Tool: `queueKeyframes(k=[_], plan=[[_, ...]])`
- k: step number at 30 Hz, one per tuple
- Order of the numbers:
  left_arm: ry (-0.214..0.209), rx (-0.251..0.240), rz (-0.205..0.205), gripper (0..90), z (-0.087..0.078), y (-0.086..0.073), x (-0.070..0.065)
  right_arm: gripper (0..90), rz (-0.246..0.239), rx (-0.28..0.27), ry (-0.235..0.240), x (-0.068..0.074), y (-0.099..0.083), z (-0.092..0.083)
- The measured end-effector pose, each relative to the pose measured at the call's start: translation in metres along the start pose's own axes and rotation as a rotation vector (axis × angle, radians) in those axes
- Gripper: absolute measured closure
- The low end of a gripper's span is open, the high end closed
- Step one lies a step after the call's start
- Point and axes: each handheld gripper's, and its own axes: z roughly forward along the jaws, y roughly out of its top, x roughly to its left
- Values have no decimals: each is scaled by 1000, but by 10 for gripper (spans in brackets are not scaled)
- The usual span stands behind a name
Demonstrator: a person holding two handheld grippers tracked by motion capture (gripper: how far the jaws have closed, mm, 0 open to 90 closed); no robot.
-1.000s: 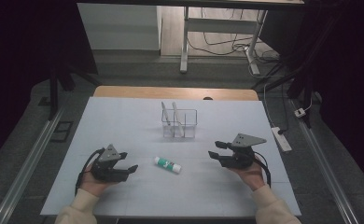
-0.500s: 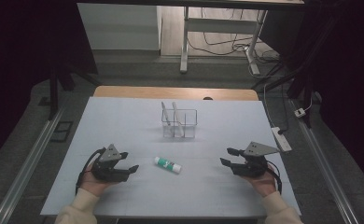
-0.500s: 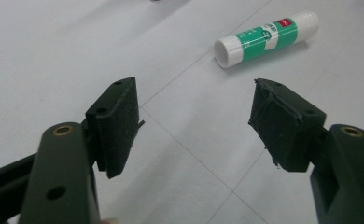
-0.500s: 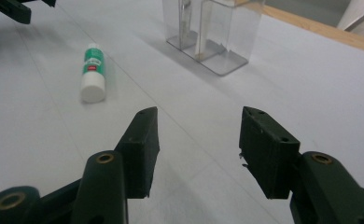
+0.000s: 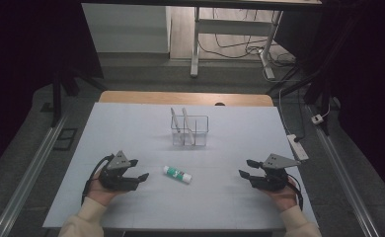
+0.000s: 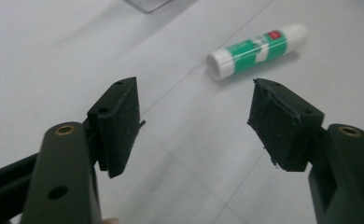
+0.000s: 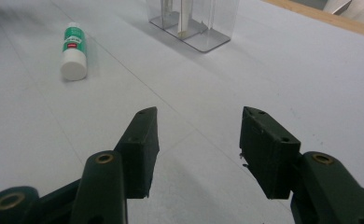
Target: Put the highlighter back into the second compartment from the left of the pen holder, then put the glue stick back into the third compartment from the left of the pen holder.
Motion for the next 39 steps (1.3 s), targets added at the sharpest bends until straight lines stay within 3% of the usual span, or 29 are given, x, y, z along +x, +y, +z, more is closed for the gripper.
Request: queueKeyframes(k=[6, 21, 32, 39], plan=[[-45, -9, 45, 332, 2, 14, -3, 465, 2, -3, -8, 0, -1, -3], [-223, 59, 264, 352, 38, 57, -21, 463, 6, 10, -10, 0, -6, -9], [-279, 111, 370, 353, 61, 79, -29, 461, 17, 15, -9, -1, -11, -12], [-300, 159, 404, 331, 75, 86, -31, 459, 12, 30, -10, 0, -13, -13]])
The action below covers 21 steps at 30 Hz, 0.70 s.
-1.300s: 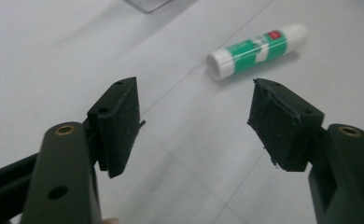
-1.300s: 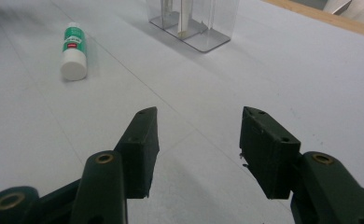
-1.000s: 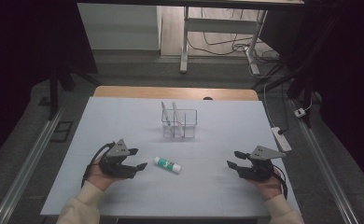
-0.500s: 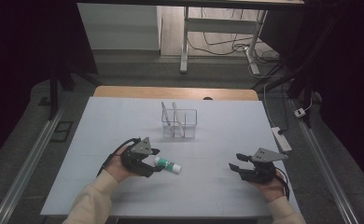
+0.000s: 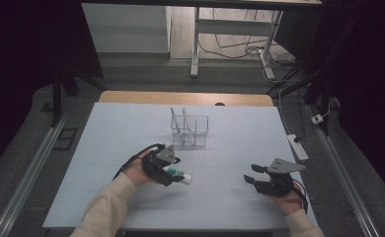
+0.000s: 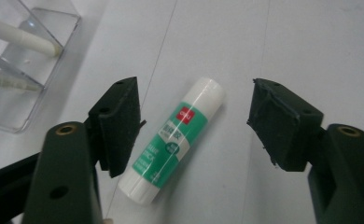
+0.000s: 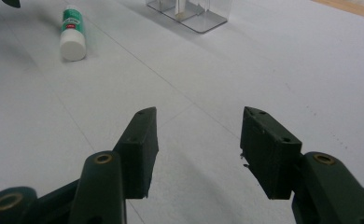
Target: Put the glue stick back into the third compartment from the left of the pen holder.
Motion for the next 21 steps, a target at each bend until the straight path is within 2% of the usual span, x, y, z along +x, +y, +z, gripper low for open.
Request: queueKeyframes(k=[5, 11, 14, 16, 21], plan=[[-27, 27, 14, 310, 9, 5, 4, 459, 0, 5, -1, -1, -1, -1], [-17, 56, 30, 269, 16, 10, 7, 459, -1, 10, 5, 1, -3, 0], [-36, 68, 41, 271, 19, 11, 9, 459, 2, 10, 4, 1, -3, 0], [-64, 82, 50, 275, 23, 11, 10, 458, 1, 17, -4, 1, -4, -1], [-81, 118, 71, 276, 31, 12, 10, 458, 3, 15, -4, 1, -4, 0]])
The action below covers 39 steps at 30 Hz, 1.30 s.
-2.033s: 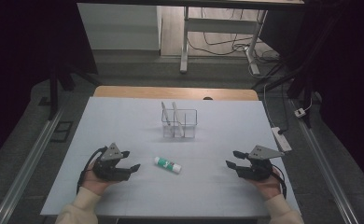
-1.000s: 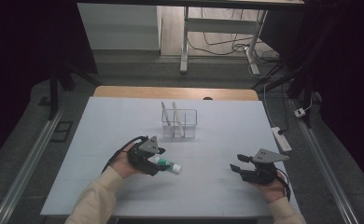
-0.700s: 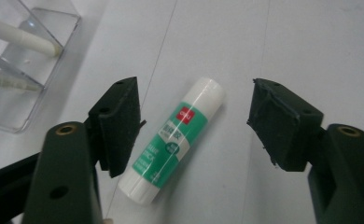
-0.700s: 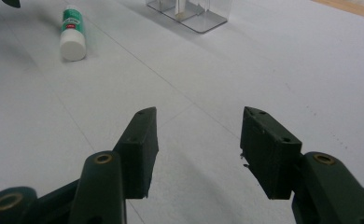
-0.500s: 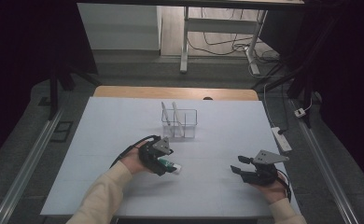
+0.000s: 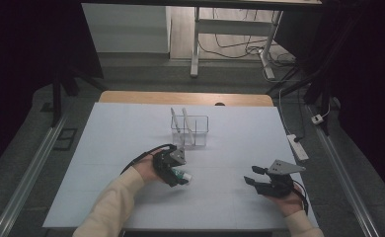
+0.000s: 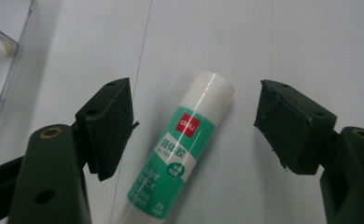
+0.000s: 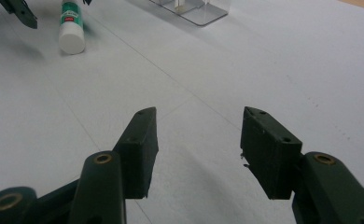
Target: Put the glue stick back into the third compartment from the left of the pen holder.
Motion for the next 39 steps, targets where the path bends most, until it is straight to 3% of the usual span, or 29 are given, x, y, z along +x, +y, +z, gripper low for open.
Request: queueKeyframes(k=[6, 12, 27, 32, 39], plan=[[-25, 28, 32, 315, 6, 3, 1, 454, -1, 8, 3, 0, 0, 1], [-33, 80, 89, 372, 13, 6, 2, 454, -2, 11, 2, 0, -1, 1], [-35, 101, 194, 535, 20, 5, 1, 453, -6, 19, 6, 1, -1, 4], [-27, 100, 206, 639, 18, 3, 1, 453, -8, 21, 3, 1, -1, 4], [-8, 110, 209, 646, 17, 4, 1, 453, -4, 18, -4, -1, -1, 3]])
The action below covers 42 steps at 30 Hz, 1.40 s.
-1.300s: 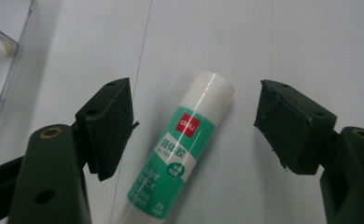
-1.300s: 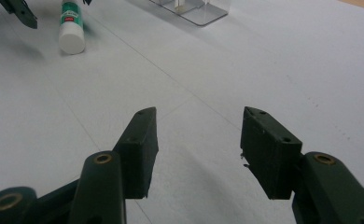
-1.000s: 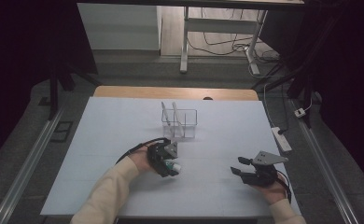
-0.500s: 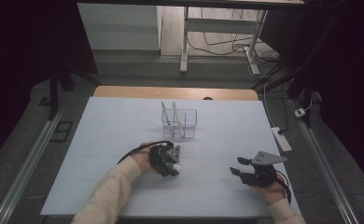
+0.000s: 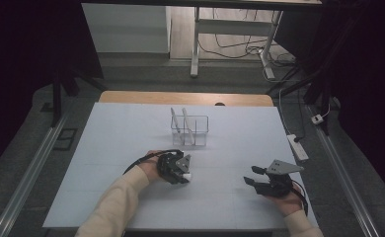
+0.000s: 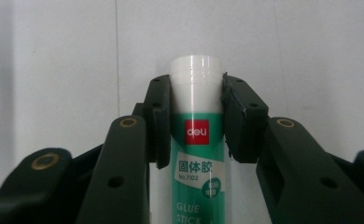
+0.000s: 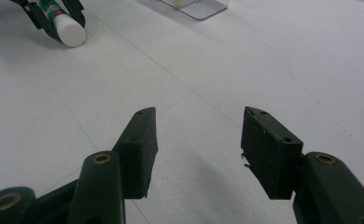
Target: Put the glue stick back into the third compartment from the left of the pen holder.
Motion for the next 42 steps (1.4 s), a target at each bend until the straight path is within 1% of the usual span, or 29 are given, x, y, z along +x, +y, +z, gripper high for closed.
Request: queueKeyframes(k=[2, 4, 6, 10, 11, 12, 15, 18, 21, 24, 26, 30, 36, 42], plan=[[5, 3, -9, 646, -1, -1, 1, 453, 1, 2, -5, 0, 0, 0], [9, 7, -22, 647, -2, -2, 1, 453, 2, 2, 1, -1, 0, 0], [12, 6, -43, 647, -4, -3, 2, 453, 3, 2, 0, -1, 0, 0], [22, -18, -80, 648, -11, -6, 3, 453, 7, -6, -5, -2, -1, 0], [26, -26, -91, 648, -13, -7, 3, 453, 8, -6, -5, -2, -1, -1], [31, -49, -117, 648, -15, -8, 2, 453, 6, -3, -11, -2, -1, -1], [42, -84, -154, 648, -20, -10, 2, 453, 9, -5, -12, -2, -1, -1], [57, -106, -187, 648, -25, -11, 2, 453, 11, -7, -8, -3, -1, 0], [86, -125, -222, 648, -30, -13, 2, 452, 10, -8, -10, -3, -1, -1], [114, -156, -274, 648, -33, -17, 3, 452, 12, -5, -20, -4, -1, -2], [128, -175, -298, 648, -35, -20, 3, 451, 15, -6, -16, -5, -2, -2], [143, -210, -329, 647, -39, -24, 4, 450, 16, -7, -16, -5, -2, -1], [152, -257, -367, 647, -44, -28, 4, 447, 15, -10, -21, -5, -3, -1], [181, -307, -417, 647, -48, -30, 4, 442, 17, -12, -24, -6, -3, -1]])
